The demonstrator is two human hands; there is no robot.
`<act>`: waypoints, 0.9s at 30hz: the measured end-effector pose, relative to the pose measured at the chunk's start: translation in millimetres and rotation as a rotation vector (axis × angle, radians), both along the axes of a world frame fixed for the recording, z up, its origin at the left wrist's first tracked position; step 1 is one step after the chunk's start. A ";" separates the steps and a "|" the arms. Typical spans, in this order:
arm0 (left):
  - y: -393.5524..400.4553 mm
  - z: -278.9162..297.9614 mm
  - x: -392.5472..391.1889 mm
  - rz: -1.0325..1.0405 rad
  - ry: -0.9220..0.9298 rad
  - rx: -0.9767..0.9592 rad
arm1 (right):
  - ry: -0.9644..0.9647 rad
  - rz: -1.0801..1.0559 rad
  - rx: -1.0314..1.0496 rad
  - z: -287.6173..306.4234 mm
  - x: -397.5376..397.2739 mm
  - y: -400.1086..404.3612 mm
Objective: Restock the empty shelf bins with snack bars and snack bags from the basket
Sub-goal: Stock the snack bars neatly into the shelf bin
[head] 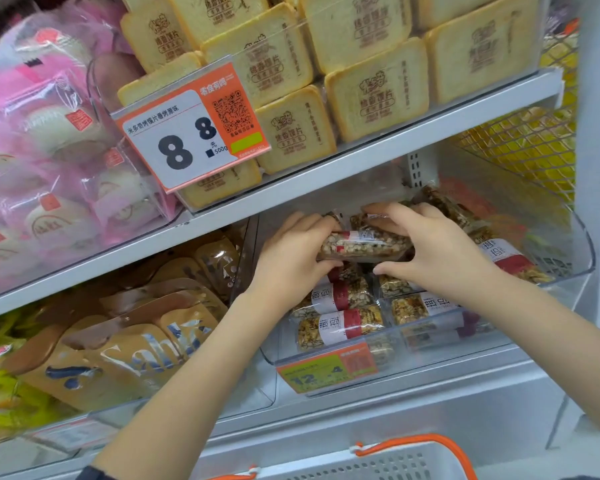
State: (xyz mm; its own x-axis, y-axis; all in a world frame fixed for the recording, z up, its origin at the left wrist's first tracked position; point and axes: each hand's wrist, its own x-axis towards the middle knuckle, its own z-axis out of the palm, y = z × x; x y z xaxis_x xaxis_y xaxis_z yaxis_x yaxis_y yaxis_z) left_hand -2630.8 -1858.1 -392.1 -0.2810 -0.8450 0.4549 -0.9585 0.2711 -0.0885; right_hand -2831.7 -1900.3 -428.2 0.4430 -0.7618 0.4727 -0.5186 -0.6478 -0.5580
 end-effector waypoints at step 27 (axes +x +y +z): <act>-27.3 2.4 14.2 0.114 0.178 0.705 | 0.311 -0.026 0.021 -9.3 9.6 -13.7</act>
